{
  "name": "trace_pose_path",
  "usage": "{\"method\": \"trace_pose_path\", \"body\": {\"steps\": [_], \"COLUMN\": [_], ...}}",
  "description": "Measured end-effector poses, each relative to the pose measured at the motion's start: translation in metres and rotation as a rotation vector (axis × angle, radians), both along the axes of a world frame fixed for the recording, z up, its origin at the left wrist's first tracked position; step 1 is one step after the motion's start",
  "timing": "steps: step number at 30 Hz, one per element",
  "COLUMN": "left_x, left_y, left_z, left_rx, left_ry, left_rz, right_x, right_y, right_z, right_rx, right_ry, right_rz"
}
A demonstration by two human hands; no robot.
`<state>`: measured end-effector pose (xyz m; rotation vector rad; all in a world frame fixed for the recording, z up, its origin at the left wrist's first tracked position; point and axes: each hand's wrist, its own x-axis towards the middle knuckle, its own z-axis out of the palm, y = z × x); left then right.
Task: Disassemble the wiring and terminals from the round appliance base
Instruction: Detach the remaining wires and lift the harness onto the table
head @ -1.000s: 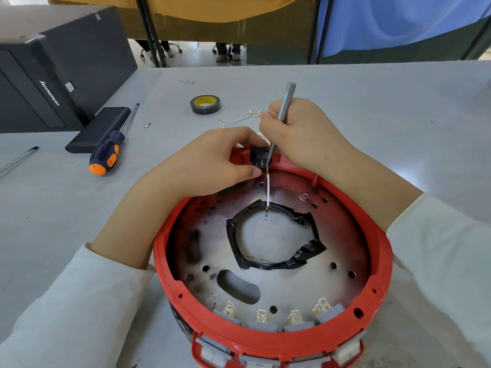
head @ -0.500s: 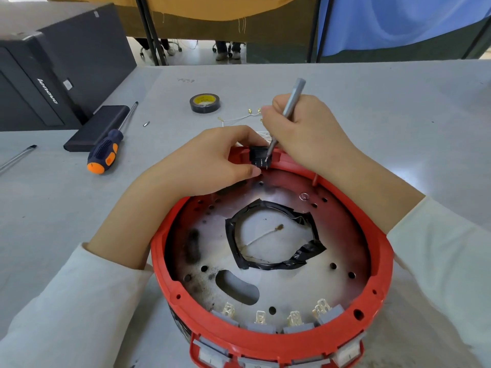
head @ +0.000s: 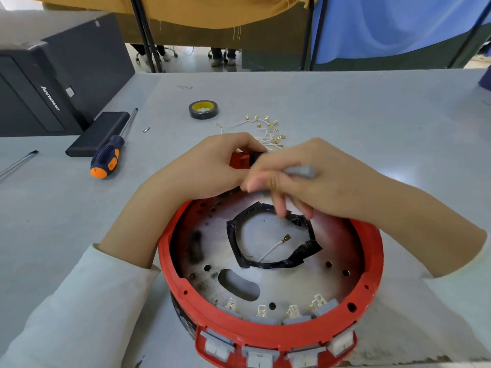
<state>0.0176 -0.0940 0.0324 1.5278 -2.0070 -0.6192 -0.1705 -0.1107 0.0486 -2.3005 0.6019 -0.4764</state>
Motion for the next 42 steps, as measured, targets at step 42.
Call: {"method": "trace_pose_path", "body": {"steps": [42], "left_x": [-0.008], "left_y": [0.011], "left_z": [0.007], "left_rx": [-0.075], "left_ry": [0.176], "left_rz": [0.004], "right_x": [-0.015], "right_y": [-0.013], "right_z": [-0.022], "right_rx": [-0.173], "right_ry": [-0.249], "right_rz": [-0.423]}}
